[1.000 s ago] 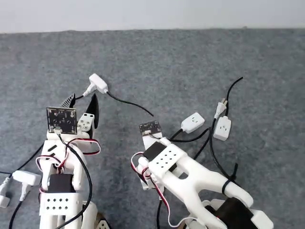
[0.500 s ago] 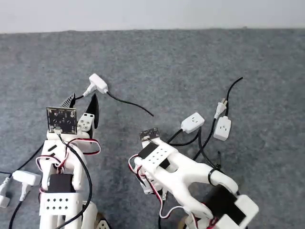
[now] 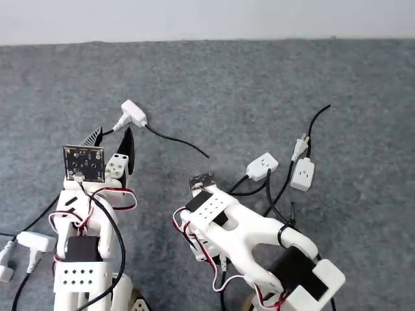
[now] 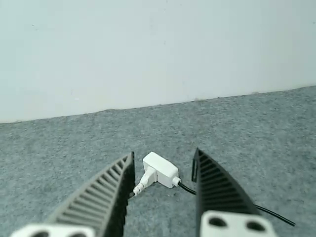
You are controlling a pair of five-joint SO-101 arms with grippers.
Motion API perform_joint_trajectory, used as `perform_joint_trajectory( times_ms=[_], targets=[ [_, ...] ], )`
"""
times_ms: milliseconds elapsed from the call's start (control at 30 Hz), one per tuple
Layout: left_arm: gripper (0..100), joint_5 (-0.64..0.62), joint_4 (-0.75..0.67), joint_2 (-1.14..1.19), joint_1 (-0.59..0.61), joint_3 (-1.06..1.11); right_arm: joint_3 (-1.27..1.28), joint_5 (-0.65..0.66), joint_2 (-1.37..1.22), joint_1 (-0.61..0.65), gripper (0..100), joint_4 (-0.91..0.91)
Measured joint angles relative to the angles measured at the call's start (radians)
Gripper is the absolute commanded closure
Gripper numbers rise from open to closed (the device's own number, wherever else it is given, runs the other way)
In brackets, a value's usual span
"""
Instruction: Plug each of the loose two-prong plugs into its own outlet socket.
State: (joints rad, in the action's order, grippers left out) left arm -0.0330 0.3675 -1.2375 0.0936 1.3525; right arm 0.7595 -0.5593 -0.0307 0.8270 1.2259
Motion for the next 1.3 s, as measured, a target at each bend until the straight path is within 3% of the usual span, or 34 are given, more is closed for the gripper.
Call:
perform_joint_trajectory(
  times_ms=[267, 400, 500, 633, 767, 1067, 1300],
  targets=[
    [81, 0.000, 0.000, 0.000, 0.000, 0.000, -0.025, 0.020, 0.072, -0.003, 99.1, 0.063],
    [81, 0.000, 0.000, 0.000, 0.000, 0.000, -0.135, 0.098, 0.255, -0.118, 99.1, 0.163],
    [81, 0.000, 0.000, 0.000, 0.000, 0.000, -0.193, 0.238, 0.405, -0.272, 99.1, 0.213],
    [81, 0.000, 0.000, 0.000, 0.000, 0.000, -0.210, 0.578, 0.585, -0.474, 99.1, 0.224],
    [81, 0.000, 0.000, 0.000, -0.018, 0.000, -0.157, 0.891, 0.736, -0.545, 99.1, 0.233],
    [81, 0.014, 0.000, 0.000, -0.063, 0.000, -0.103, 0.976, 0.961, -0.583, 99.1, 0.218],
    [81, 0.086, 0.040, 0.000, -0.175, 0.000, -0.031, 1.134, 0.965, -0.565, 99.1, 0.063]
  ],
)
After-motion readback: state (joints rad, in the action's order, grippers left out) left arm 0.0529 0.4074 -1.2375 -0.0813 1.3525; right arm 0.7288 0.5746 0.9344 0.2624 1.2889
